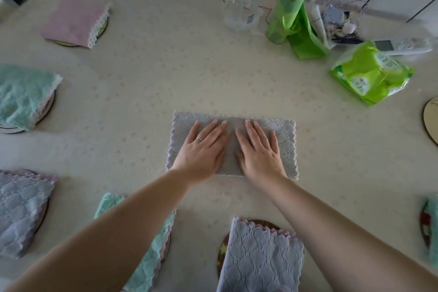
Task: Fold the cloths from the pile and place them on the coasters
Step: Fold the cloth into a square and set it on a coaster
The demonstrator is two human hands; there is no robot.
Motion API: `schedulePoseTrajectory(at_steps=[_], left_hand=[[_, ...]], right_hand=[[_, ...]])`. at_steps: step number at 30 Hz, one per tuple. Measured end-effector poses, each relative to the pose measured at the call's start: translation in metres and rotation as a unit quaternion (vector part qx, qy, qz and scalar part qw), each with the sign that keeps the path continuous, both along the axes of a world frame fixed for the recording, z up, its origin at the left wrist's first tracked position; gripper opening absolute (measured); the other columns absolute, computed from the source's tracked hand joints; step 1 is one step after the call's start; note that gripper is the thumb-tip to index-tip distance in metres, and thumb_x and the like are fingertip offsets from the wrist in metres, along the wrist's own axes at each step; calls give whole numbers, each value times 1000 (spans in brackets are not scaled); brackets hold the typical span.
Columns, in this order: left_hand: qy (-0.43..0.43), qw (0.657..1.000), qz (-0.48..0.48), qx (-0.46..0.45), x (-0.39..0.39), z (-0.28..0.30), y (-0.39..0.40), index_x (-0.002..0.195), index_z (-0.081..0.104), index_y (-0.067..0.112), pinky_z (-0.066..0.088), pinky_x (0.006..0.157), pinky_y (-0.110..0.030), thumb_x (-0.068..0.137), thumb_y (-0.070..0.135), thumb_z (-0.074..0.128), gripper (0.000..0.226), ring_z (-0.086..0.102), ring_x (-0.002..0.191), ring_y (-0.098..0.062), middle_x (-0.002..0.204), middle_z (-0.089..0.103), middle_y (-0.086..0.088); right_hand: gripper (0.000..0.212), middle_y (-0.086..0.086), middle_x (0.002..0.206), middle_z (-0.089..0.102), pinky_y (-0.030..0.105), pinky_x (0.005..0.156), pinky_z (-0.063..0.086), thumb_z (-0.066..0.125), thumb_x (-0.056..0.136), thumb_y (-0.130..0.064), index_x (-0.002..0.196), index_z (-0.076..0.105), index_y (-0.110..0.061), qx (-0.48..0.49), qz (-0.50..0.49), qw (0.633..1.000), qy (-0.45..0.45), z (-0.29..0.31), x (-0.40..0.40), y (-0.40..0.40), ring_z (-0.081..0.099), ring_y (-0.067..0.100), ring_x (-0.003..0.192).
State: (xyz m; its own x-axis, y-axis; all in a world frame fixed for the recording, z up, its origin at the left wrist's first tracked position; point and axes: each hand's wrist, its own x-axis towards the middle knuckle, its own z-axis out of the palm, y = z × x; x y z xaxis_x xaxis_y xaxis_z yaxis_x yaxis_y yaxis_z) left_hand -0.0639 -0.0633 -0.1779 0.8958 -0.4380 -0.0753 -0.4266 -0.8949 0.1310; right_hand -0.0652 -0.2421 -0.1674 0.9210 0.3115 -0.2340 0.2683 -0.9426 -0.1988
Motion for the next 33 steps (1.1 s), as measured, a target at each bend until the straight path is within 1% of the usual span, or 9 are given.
schedulePoseTrajectory(at_steps=[4,9,11,13,15,18,20,24,33], left_hand=[[16,999,-5,45,3,-1,30,146,20,17,3,117,-45,95,52,20,62,5,143,-17,155,18,-4],[39,997,45,49,-2,4,63,148,12,17,6,116,-51,90,62,7,73,2,144,-20,157,8,-4],[53,995,61,52,-5,9,70,148,12,18,3,116,-52,88,64,8,75,0,144,-20,157,5,-3],[64,994,85,26,-6,18,64,145,25,18,1,115,-54,90,59,22,69,7,145,-21,156,15,-3],[58,995,75,-36,-9,27,47,133,47,22,4,116,-49,90,44,43,48,27,139,-20,145,39,1],[37,991,7,-132,-20,34,14,103,67,26,34,102,-35,85,27,55,21,59,107,-17,109,65,8],[65,987,-18,-145,-28,32,-4,95,67,26,45,90,-34,86,27,57,14,60,96,-15,99,65,8],[57,986,9,-154,-40,23,-15,88,68,25,50,81,-36,78,24,69,10,61,86,-16,91,62,7],[47,985,33,-161,-37,23,-16,77,65,25,50,74,-36,74,19,68,7,59,79,-16,81,59,8]], right_hand=[[64,5,158,4,46,116,-6,16,91,-56,147,13,-26,-40,-5,999,-8,-4,-5,-23,-1,19,145],[76,0,158,-5,48,115,-8,4,84,-69,148,4,-28,-62,-30,998,-2,-2,-13,-61,-10,13,143],[79,0,158,0,49,115,-8,4,82,-71,147,11,-28,-59,-37,998,-6,3,-13,-71,-6,14,144],[70,3,157,12,50,114,-6,21,87,-63,144,28,-24,-31,-55,998,-20,10,-4,-69,4,18,145],[50,2,152,26,51,114,-4,40,91,-45,135,43,-20,17,-82,996,-33,18,13,-55,13,18,143],[36,-4,141,44,48,116,2,49,92,-26,127,54,-21,82,-75,993,-34,27,39,-22,29,15,136],[35,-5,136,49,45,116,10,46,93,-24,127,53,-22,94,-59,994,-19,31,51,-3,37,15,130],[34,-1,130,53,40,106,31,43,93,-19,126,52,-20,58,-53,997,15,33,68,14,46,20,120],[28,1,105,63,38,90,38,51,85,-5,110,53,-17,-28,-5,1000,-4,34,82,22,53,23,101]])
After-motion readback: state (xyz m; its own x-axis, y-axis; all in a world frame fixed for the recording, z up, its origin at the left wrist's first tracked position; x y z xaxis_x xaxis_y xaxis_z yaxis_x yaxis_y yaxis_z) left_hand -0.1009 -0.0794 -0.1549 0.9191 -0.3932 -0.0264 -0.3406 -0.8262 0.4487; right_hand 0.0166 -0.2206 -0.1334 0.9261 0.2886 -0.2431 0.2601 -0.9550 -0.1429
